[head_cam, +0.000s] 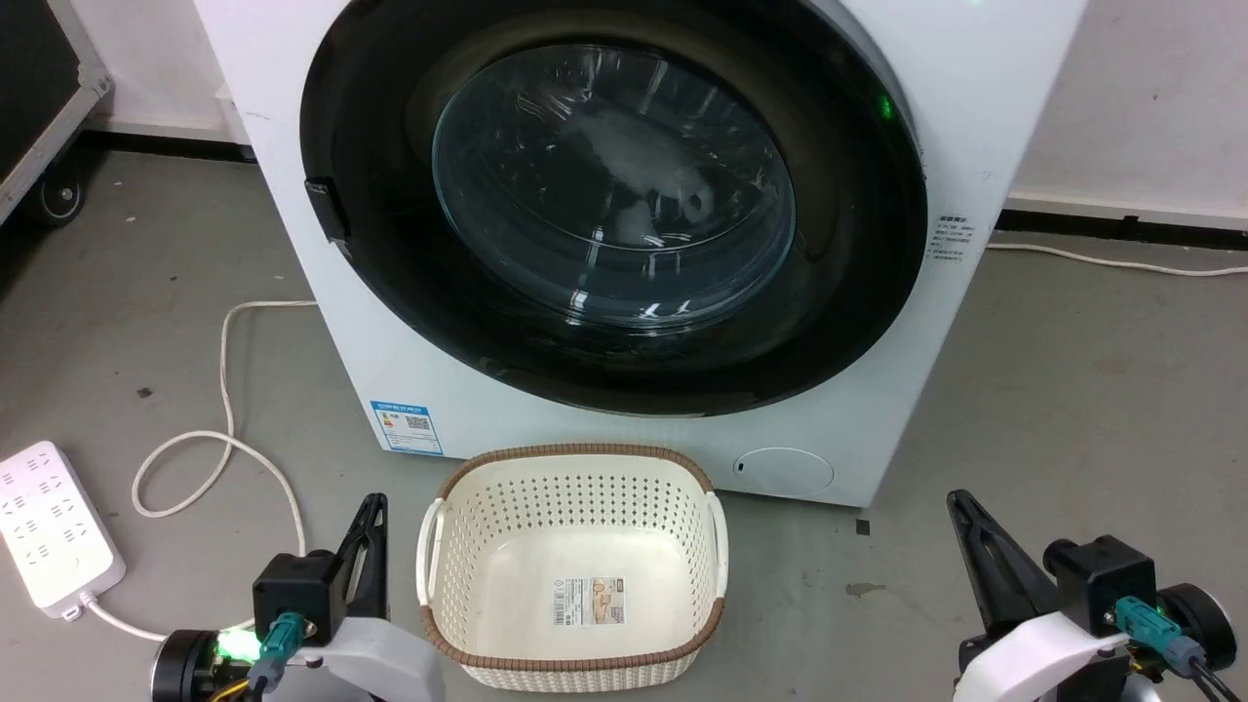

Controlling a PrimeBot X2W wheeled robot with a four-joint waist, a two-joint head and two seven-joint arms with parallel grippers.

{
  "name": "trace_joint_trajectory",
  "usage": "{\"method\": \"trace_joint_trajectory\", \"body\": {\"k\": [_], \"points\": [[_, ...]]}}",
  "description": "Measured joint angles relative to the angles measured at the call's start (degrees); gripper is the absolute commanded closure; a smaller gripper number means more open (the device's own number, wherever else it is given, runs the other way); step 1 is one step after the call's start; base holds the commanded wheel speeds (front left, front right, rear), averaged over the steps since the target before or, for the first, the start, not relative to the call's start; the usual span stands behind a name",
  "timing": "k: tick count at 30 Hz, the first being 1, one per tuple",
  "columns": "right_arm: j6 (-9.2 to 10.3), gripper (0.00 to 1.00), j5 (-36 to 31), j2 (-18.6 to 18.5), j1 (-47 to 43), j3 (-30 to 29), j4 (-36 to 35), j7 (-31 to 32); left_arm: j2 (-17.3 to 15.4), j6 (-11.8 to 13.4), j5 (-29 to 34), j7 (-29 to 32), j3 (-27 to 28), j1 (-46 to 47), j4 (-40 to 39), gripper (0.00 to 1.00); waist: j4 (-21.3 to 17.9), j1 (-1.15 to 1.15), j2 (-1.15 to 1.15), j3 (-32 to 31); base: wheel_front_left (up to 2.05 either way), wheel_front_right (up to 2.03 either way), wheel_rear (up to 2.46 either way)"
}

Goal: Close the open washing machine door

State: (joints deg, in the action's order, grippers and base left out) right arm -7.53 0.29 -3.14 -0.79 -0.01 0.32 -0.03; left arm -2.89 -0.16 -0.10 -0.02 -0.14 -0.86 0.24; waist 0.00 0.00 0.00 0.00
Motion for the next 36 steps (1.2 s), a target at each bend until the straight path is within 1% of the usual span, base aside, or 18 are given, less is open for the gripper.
{"method": "trace_joint_trajectory", "body": {"k": [36], "points": [[0.0, 1.0, 0.0, 0.0, 0.0, 0.0, 0.0, 0.0, 0.0, 0.0, 0.0, 0.0, 0.0, 0.0, 0.0, 1.0, 0.0, 0.0, 0.0, 0.0, 0.0, 0.0, 0.0]]}}
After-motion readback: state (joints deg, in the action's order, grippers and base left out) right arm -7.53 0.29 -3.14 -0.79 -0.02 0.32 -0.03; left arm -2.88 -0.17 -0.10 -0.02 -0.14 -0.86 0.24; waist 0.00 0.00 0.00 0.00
